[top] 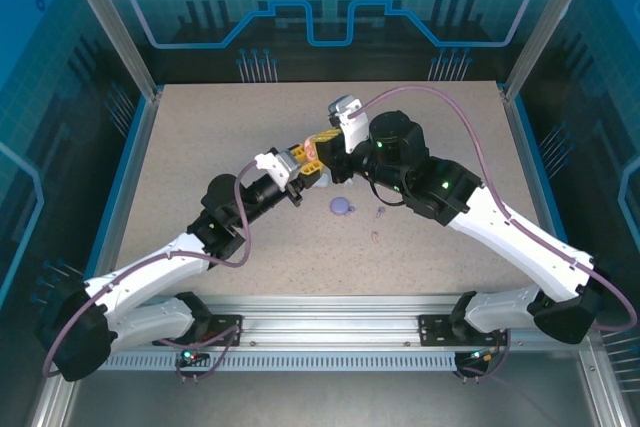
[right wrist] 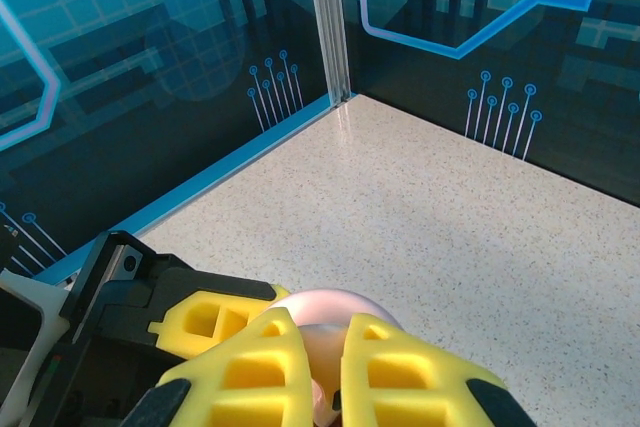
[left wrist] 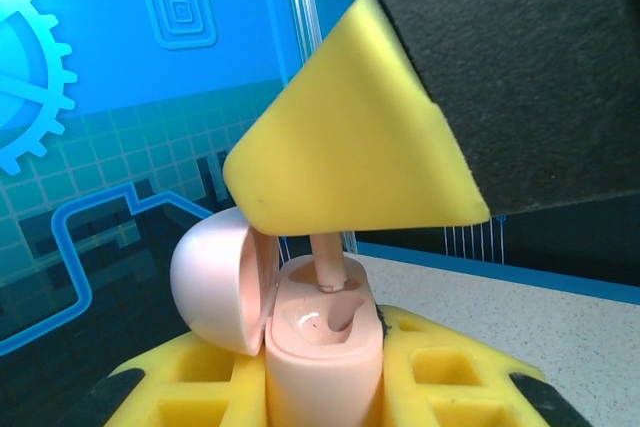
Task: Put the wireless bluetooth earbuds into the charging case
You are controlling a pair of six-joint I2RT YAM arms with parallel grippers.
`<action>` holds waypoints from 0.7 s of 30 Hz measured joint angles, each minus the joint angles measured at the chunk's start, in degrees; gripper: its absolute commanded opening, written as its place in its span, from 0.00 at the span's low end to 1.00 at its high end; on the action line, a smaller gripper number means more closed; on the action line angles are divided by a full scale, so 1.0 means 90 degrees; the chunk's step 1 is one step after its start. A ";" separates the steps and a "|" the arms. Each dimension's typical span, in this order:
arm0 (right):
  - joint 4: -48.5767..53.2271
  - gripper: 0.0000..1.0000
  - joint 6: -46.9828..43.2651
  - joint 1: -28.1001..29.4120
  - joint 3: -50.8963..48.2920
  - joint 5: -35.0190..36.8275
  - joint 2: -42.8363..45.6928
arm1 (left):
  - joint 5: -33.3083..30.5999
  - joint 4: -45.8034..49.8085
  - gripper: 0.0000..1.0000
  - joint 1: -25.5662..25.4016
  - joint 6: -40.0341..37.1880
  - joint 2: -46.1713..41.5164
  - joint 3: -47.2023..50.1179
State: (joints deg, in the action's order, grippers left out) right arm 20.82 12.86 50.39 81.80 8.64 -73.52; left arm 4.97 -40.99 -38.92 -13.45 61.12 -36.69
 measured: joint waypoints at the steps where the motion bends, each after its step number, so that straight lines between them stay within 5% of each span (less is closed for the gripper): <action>1: -0.0002 0.08 0.0005 -0.0012 0.0000 -0.0017 0.0000 | 0.0000 0.0005 0.00 0.0000 0.0000 -0.0010 0.0000; 21: -0.0039 0.07 0.0143 -0.0041 -0.0231 -0.0301 0.0097 | 0.0046 0.0143 0.00 0.0000 -0.0002 -0.0027 0.0000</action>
State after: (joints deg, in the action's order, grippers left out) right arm 20.47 14.15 50.02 79.72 5.93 -72.64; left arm 5.39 -39.70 -38.92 -13.47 60.88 -36.69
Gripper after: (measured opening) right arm 0.078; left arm 0.229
